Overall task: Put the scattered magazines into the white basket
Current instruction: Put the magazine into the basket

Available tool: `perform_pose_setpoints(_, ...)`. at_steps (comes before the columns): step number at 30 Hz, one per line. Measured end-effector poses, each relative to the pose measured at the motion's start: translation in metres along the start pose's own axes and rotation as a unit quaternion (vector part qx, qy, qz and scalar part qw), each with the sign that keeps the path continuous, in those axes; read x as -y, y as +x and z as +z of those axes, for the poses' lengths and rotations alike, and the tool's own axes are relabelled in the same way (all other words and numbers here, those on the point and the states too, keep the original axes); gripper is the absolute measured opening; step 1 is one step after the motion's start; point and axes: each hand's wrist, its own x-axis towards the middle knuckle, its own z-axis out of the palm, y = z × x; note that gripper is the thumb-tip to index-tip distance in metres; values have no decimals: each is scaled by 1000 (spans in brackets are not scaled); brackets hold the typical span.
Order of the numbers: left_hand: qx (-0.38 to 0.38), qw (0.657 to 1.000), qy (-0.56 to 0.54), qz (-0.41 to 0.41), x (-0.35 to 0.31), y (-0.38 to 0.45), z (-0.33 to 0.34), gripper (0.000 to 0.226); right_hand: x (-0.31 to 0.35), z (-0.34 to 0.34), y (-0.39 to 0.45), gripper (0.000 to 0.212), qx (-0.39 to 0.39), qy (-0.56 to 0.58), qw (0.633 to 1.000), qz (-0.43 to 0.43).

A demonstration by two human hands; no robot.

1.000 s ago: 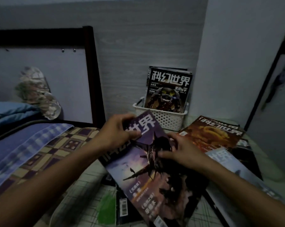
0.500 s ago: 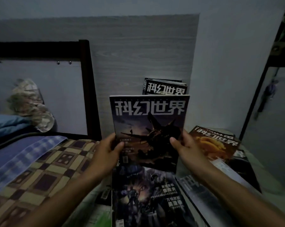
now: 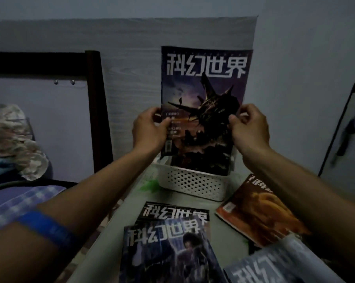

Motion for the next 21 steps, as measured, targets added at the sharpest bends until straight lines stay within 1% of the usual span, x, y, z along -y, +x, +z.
perform_pose_setpoints(2,5,999,43,4,19,11,18,19,-20,10,9,6,-16,-45,999,-12)
perform_pose_setpoints(5,29,998,56,-7,55,9,46,15,-62,25,12,11,-25,-64,998,13)
perform_pose_setpoints(8,58,996,61,-20,89,-2,65,19,-99,33,12,7,-22,-83,995,43)
perform_pose_setpoints(11,88,992,90,-27,116,-12,77,21,-124,36,6,12,-19,-133,990,51)
perform_pose_setpoints(13,73,991,104,-38,124,-12,80,14,-133,38,2,19,-42,-136,989,47)
perform_pose_setpoints(14,56,992,106,-47,126,-12,81,16,-135,39,0,22,-58,-120,990,48)
perform_pose_setpoints(15,39,992,109,-57,128,-12,83,24,-137,40,0,26,-71,-108,990,49)
perform_pose_setpoints(16,29,991,111,-67,127,-13,83,28,-137,40,-1,26,-72,-108,990,46)
perform_pose_setpoints(18,33,991,104,-80,124,-15,83,25,-136,40,-4,21,-47,-135,989,30)
perform_pose_setpoints(21,90,991,60,-79,110,-28,74,22,-128,34,-15,11,30,-158,987,15)
